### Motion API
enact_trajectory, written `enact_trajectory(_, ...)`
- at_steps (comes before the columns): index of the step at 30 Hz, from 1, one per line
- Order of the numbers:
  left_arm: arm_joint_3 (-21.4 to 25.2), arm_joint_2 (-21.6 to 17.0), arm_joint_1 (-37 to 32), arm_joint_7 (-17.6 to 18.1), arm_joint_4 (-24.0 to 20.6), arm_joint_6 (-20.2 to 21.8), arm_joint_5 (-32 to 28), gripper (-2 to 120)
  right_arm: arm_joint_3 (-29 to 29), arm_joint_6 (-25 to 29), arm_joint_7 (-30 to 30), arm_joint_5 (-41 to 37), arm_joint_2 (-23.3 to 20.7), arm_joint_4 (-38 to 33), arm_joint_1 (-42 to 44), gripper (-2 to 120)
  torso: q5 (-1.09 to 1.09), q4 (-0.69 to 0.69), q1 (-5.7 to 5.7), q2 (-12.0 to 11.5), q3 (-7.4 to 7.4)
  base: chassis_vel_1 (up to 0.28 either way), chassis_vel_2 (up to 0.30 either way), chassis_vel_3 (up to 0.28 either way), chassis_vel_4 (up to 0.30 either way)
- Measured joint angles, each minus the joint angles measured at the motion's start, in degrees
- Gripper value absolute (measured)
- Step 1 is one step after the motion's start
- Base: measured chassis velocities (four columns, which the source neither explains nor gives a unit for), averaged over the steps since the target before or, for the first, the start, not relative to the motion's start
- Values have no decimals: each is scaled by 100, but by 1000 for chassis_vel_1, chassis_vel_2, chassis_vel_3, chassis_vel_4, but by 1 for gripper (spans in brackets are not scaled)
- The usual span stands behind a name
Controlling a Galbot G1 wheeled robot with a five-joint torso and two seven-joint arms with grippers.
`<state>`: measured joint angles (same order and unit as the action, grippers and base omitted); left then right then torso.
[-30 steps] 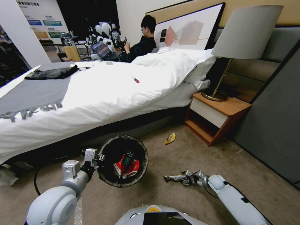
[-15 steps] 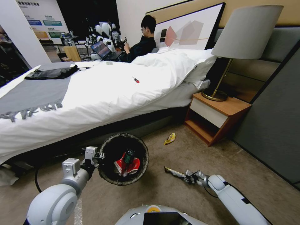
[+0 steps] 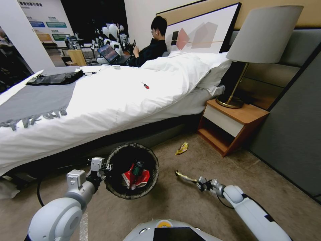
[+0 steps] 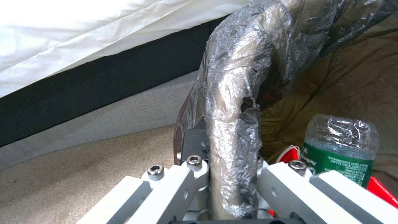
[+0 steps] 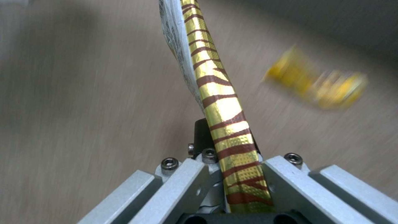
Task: Pick up the trash bin, then pick up the garbage from the floor and place it into the trash bin.
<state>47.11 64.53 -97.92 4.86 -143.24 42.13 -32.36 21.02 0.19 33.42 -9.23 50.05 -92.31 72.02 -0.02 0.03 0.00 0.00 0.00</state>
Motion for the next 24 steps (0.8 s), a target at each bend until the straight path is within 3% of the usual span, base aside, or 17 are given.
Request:
enact_trajectory(2,-13,-4,7,13,0,0,0,2,238,-293,-185,-397,-113,-722,120,0,1,-1,0,0,0,0,0,0,0)
enact_trajectory(12,-22,-62,21,43,0,0,-47,2,676,-932,-639,-1651,-399,-2402,63,0,-1,-2,0,0,0,0,0,0,0)
enact_trajectory(24,-34,-153,70,111,0,0,-170,2,251,-1765,-1313,-2735,-596,-3817,-927,0,1,-1,0,0,0,0,0,0,0)
